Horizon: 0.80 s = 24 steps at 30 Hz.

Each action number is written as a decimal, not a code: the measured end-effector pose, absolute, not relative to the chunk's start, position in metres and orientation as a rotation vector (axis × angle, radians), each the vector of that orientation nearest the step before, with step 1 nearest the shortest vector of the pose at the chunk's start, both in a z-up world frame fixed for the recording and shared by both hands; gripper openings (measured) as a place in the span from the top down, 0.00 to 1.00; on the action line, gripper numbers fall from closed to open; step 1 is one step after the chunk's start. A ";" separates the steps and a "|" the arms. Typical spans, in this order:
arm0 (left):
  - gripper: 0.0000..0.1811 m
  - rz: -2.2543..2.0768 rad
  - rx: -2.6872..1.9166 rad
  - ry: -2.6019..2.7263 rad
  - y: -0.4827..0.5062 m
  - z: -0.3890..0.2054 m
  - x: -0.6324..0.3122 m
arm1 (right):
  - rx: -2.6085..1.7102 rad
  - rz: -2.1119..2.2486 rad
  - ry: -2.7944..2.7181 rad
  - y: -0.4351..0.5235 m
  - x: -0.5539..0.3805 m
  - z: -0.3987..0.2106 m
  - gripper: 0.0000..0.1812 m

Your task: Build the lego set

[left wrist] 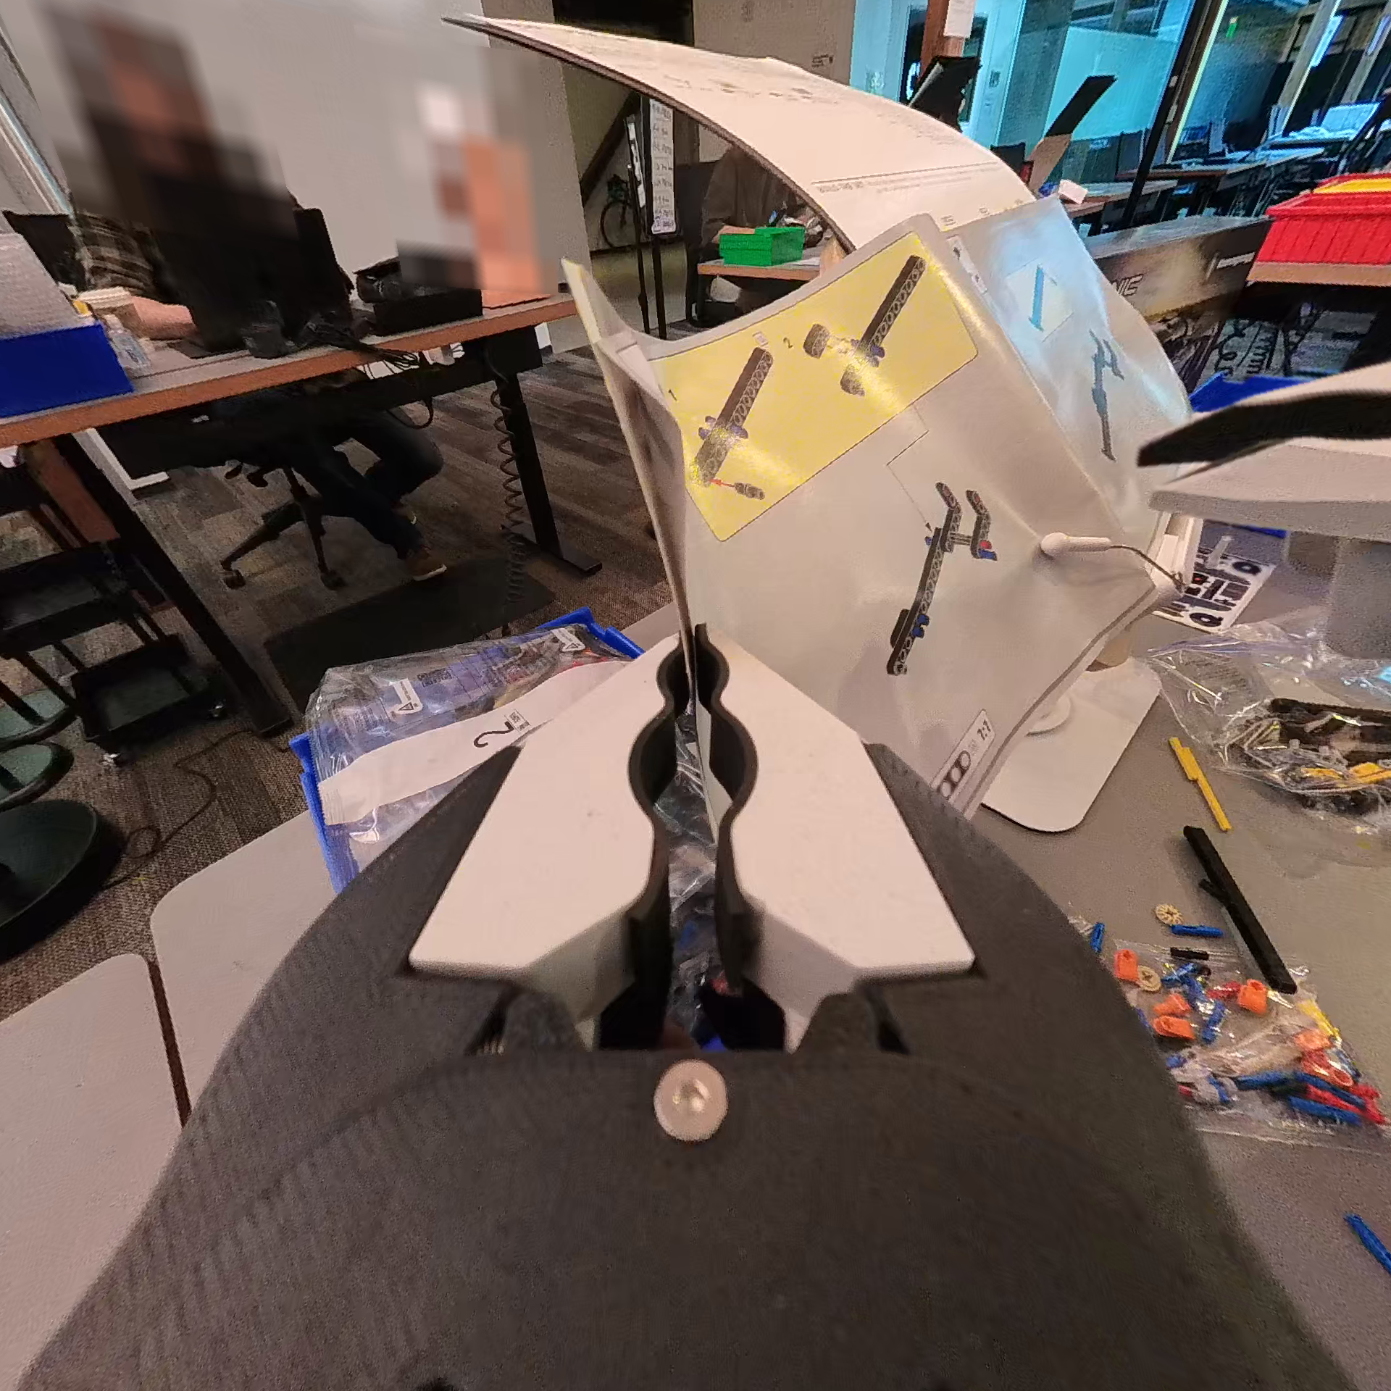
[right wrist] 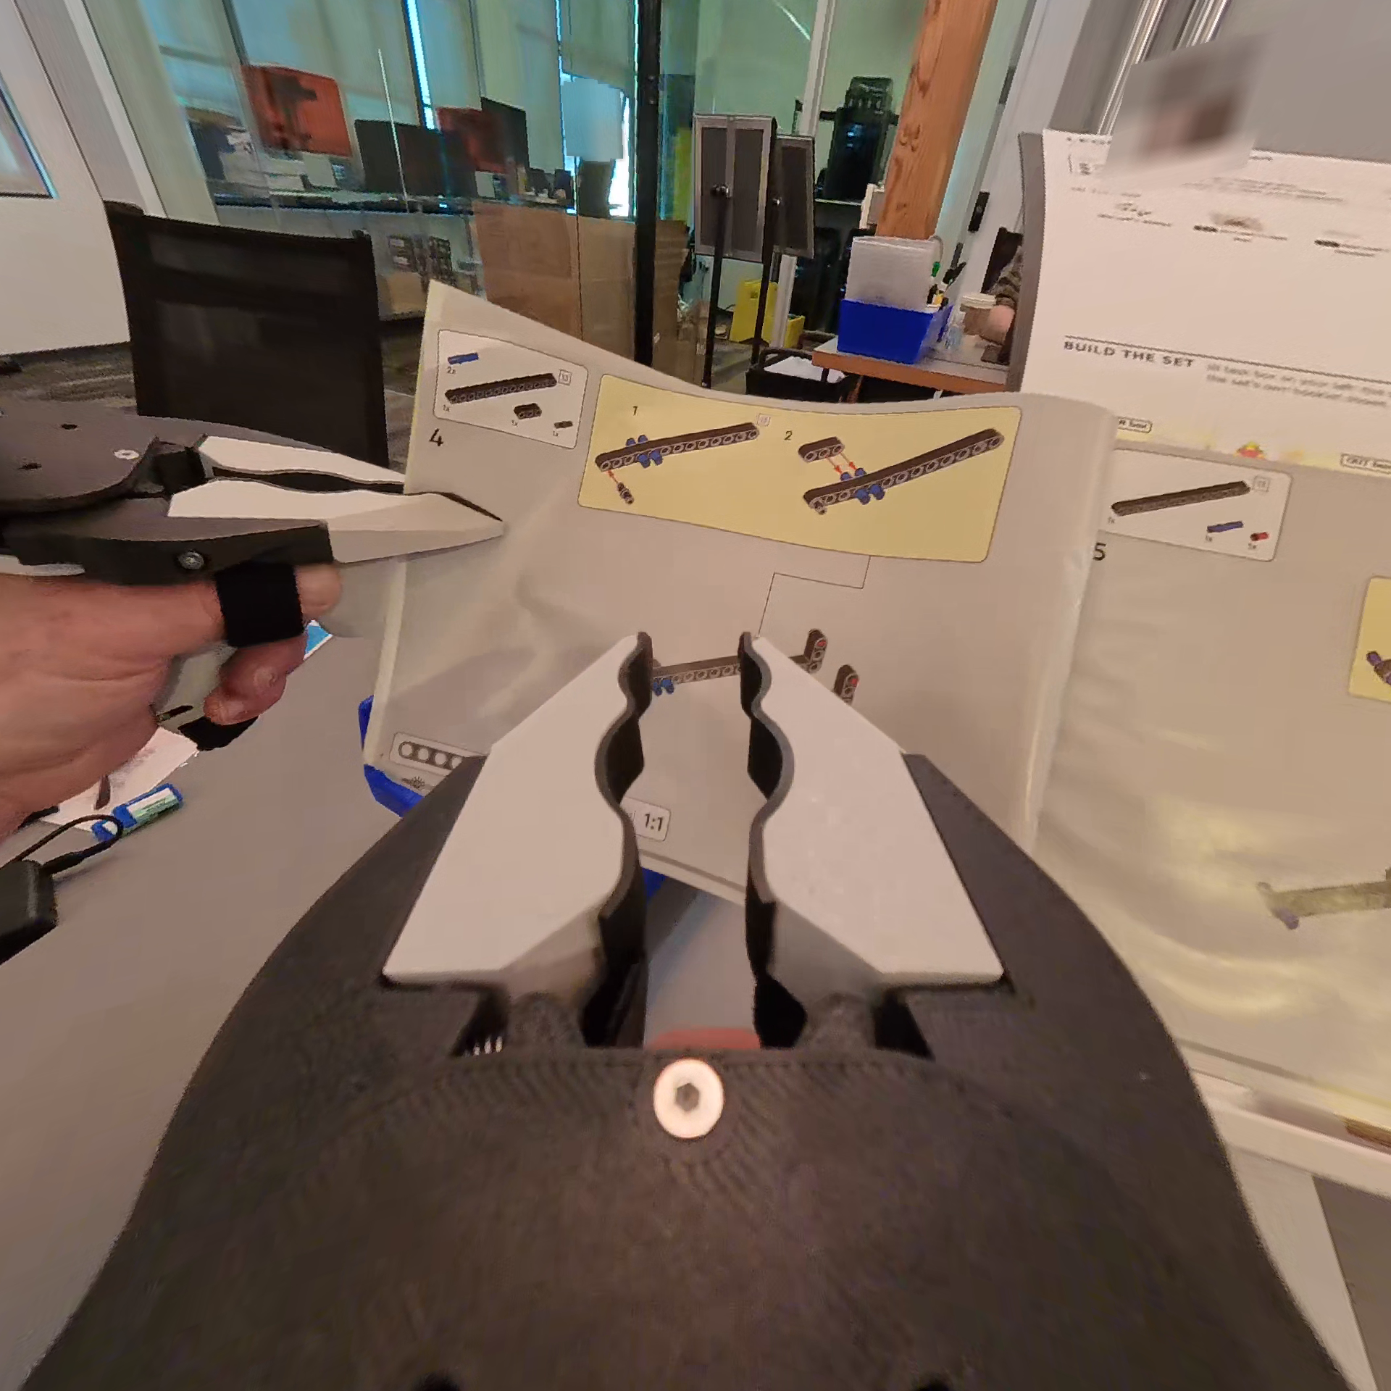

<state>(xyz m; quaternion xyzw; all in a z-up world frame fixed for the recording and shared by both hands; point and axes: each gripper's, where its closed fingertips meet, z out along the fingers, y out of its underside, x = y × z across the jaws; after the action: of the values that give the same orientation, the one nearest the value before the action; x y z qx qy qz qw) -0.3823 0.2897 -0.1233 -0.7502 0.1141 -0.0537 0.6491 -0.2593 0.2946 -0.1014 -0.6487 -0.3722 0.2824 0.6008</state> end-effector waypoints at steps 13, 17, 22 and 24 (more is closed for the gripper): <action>1.00 -0.157 -1.686 0.278 0.285 -0.114 -0.380 | -1.522 0.622 -0.770 0.281 -0.258 -0.105 0.91; 1.00 -0.176 -1.684 0.283 0.282 -0.117 -0.380 | -1.536 0.635 -0.780 0.265 -0.257 -0.120 0.95; 1.00 -0.185 -1.678 0.270 0.281 -0.118 -0.380 | -1.565 0.640 -0.790 0.258 -0.254 -0.137 1.00; 1.00 -0.195 -1.674 0.263 0.281 -0.118 -0.380 | -1.567 0.628 -0.795 0.258 -0.252 -0.138 1.00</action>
<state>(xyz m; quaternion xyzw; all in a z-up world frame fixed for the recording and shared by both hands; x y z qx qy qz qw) -0.3802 0.2810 -0.1177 -0.7391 0.1160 -0.0859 0.6580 -0.2517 0.2578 -0.1381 -0.6747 -0.3421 0.2703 0.5955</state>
